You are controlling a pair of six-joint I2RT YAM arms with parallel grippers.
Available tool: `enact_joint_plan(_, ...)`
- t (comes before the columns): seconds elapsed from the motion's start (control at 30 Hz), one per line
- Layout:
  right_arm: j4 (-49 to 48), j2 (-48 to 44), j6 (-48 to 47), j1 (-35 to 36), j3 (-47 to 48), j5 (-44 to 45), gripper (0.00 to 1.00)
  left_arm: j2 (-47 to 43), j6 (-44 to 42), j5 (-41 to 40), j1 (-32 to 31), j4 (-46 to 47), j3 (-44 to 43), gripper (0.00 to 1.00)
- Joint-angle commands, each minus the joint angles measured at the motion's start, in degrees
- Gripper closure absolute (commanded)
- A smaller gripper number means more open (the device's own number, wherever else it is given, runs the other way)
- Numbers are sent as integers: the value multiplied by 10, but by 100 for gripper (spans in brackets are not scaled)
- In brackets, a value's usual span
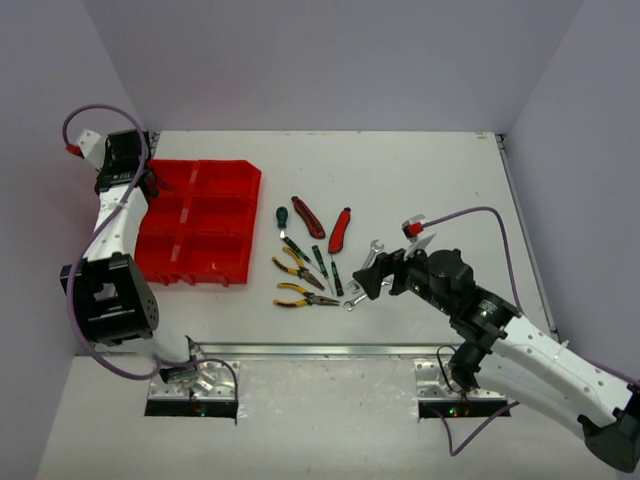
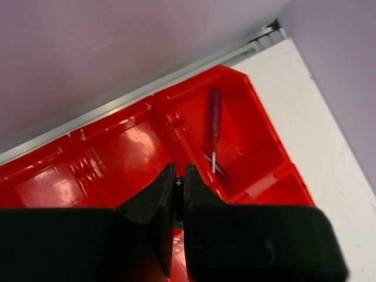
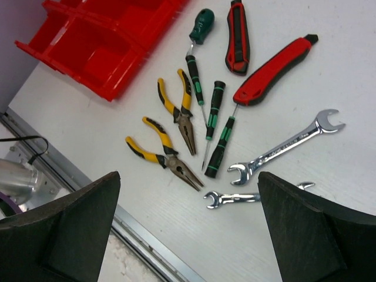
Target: Sort the tools into containers
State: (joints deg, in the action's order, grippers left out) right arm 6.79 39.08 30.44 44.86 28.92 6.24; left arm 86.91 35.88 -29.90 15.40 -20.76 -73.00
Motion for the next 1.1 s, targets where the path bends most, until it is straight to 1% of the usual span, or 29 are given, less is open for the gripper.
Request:
enact_joint_plan(0.0,21,-45,-9,1,-2,1,1,40,-32,-41,12,24,-25,100)
enact_joint_plan(0.07,27,-62,-9,1,-9,0,1,53,-20,-33,14,17,-15,100)
enact_joint_plan(0.17,26,-81,-4,1,-21,5,1,56,9,1,13,23,19,100)
enact_joint_plan(0.2,27,-84,-4,1,-24,9,1,56,21,13,13,23,32,99)
enact_joint_plan(0.23,28,-84,-6,1,-23,12,1,56,29,21,13,22,42,95)
enact_joint_plan(0.27,27,-82,-8,1,-22,12,1,56,40,29,13,21,48,82)
enact_joint_plan(0.3,27,-78,-10,1,-22,12,1,57,40,38,13,22,52,76)
enact_joint_plan(0.37,28,-70,-14,1,-19,5,1,65,39,69,12,22,54,14)
enact_joint_plan(0.47,27,-59,-16,1,-19,-2,1,71,43,74,12,-16,23,0)
enact_joint_plan(0.53,27,-48,-16,1,-18,1,1,62,40,73,11,-34,1,0)
enact_joint_plan(0.6,26,-38,-18,1,-16,3,1,19,29,72,0,-41,-29,0)
enact_joint_plan(0.63,26,-31,-18,1,-14,4,1,-1,17,64,-16,-41,-43,0)
enact_joint_plan(0.67,26,-25,-19,1,-13,5,1,-20,3,51,-38,-41,-58,0)
enact_joint_plan(0.7,26,-19,-21,1,-12,6,1,-34,-17,43,-73,-35,-69,0)
enact_joint_plan(0.77,26,-7,-24,1,-9,8,1,-48,-58,31,-168,-30,-89,0)
enact_joint_plan(0.8,27,-2,-25,1,-9,8,1,-45,-59,39,-177,-36,-96,0)
enact_joint_plan(0.83,27,4,-26,1,-7,9,1,-35,-61,70,-215,-48,-99,0)
enact_joint_plan(0.9,27,9,-27,1,-9,13,1,-16,-58,106,-261,-53,-86,0)
enact_joint_plan(0.97,28,13,-30,1,-11,20,1,15,-55,124,-314,-44,-64,0)
enact_joint_plan(1.07,29,10,-30,0,-18,19,1,68,-65,132,-363,-32,-57,0)
